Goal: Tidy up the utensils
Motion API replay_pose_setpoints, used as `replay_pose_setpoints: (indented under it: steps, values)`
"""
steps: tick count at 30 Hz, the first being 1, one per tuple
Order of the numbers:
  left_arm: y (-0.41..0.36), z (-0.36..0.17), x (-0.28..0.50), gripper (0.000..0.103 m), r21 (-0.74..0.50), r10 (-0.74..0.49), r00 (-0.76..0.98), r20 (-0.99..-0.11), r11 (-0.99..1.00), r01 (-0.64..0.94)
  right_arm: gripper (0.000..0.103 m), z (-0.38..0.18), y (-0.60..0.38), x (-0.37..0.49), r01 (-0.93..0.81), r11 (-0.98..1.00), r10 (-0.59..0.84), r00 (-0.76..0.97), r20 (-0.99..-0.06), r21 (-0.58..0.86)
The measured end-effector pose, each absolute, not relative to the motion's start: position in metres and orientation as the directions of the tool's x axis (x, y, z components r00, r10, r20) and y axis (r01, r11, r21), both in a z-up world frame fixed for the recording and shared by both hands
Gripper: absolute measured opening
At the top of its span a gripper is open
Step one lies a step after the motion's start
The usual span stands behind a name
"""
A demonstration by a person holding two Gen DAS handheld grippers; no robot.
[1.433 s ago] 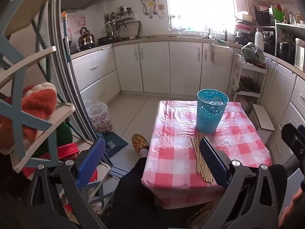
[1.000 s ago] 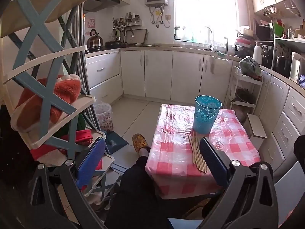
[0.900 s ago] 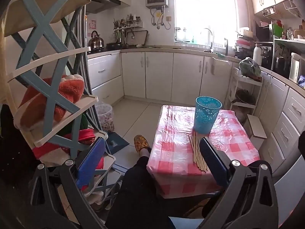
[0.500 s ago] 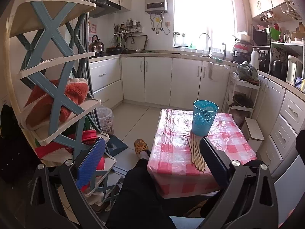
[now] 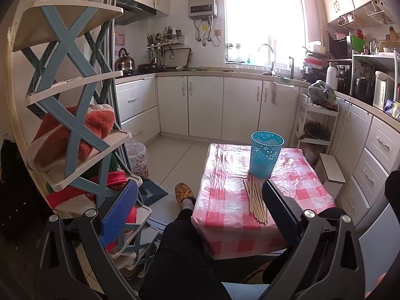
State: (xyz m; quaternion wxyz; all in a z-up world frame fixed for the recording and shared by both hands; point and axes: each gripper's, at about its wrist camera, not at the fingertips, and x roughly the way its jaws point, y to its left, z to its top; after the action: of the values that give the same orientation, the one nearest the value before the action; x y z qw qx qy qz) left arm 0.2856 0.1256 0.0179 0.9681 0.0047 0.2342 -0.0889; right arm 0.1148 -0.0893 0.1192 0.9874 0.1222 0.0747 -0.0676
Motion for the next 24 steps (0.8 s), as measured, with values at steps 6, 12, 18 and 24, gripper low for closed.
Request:
replay_pose_setpoints:
  steps: [6, 12, 18, 24]
  values:
    - [0.093, 0.016, 0.264, 0.095, -0.020, -0.146, 0.881, -0.450, 0.988, 0.153, 0.096, 0.119, -0.087, 0.116, 0.145, 0.962, -0.115, 0.983, -0.140, 0.232]
    - [0.064, 0.013, 0.243, 0.095, -0.014, -0.126, 0.884, -0.451, 0.991, 0.134, 0.096, 0.116, -0.085, 0.116, 0.146, 0.962, -0.116, 0.984, -0.139, 0.231]
    - [0.064, 0.010, 0.243, 0.095, -0.013, -0.132, 0.881, -0.454, 0.990, 0.142, 0.096, 0.116, -0.086, 0.117, 0.145, 0.962, -0.111, 0.982, -0.152, 0.233]
    - [0.068, -0.001, 0.234, 0.095, -0.001, -0.137, 0.876, -0.463, 0.988, 0.154, 0.096, 0.113, -0.090, 0.128, 0.145, 0.960, -0.103, 0.978, -0.181, 0.238]
